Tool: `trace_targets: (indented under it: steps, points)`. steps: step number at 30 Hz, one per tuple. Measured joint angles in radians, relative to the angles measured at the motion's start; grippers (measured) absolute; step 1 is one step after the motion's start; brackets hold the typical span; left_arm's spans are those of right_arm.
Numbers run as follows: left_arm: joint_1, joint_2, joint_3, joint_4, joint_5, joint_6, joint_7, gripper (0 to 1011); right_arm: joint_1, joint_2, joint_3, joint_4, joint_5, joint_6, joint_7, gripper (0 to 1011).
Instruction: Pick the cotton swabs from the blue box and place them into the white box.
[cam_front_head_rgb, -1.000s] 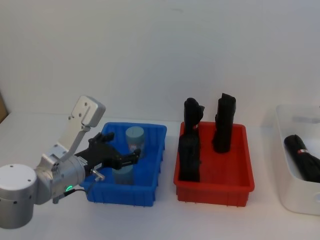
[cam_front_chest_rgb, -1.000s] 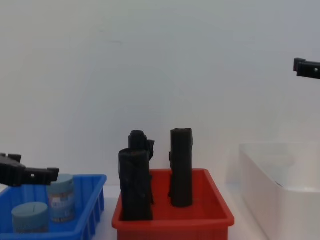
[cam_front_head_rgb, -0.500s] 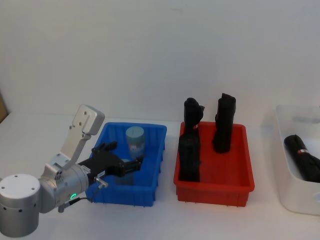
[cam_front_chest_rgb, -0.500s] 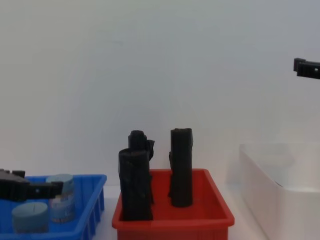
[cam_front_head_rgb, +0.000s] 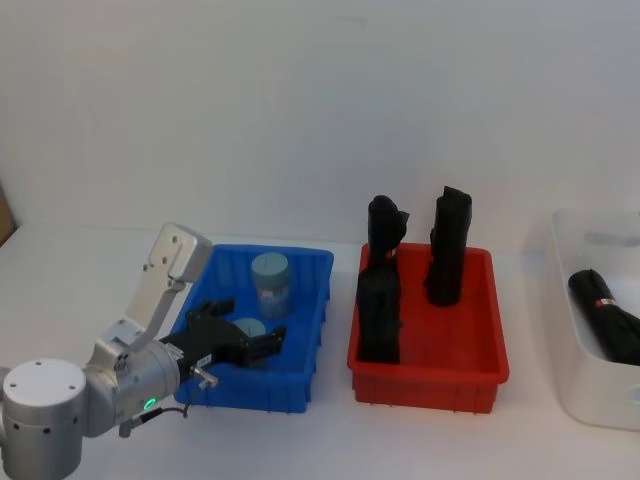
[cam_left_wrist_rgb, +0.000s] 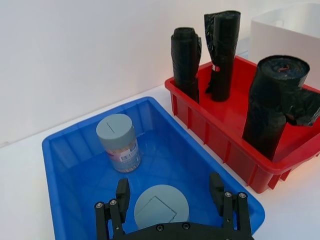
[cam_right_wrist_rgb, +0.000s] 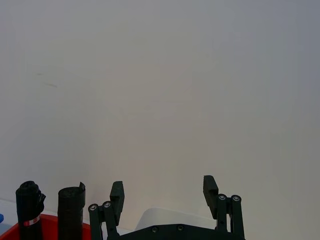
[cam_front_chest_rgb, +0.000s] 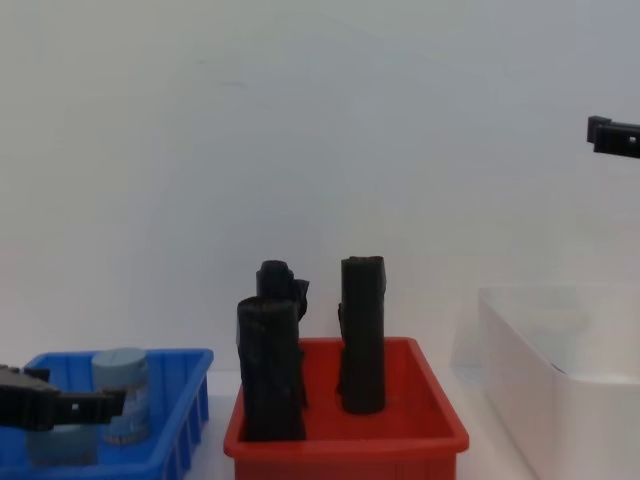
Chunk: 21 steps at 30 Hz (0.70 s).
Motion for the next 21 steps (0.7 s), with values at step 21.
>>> trace_targets:
  steps: [21]
  points:
    - [0.016, 0.001, 0.001, 0.017, 0.004, 0.014, 0.012, 1004, 0.000, 0.000, 0.000, 0.000, 0.000, 0.000, 0.000, 1002]
